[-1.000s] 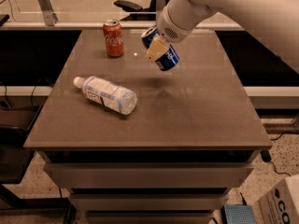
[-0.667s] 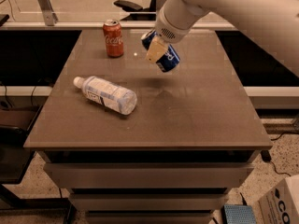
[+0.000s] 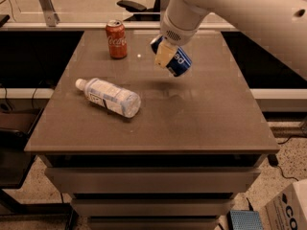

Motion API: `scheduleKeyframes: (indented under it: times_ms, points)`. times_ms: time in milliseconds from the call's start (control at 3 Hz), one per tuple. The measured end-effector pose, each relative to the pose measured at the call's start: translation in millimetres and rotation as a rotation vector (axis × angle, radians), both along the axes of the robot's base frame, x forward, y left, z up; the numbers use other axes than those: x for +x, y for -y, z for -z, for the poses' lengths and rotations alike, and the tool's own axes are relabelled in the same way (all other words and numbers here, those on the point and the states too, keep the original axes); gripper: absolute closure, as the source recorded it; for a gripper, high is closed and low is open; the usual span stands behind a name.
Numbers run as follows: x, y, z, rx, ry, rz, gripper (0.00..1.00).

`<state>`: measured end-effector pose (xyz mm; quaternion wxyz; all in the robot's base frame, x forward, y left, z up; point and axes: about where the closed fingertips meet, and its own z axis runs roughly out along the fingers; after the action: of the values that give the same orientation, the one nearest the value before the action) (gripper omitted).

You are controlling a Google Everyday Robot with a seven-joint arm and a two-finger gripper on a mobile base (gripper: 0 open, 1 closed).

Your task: Knock pepsi can over

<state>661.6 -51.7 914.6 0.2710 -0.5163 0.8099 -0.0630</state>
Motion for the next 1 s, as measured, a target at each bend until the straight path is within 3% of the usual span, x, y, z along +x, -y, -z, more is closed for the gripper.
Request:
scheduleKeyframes:
  times_ms: [1000]
  points:
    - [-13, 19, 7, -0.055, -0.104, 0.06, 1.0]
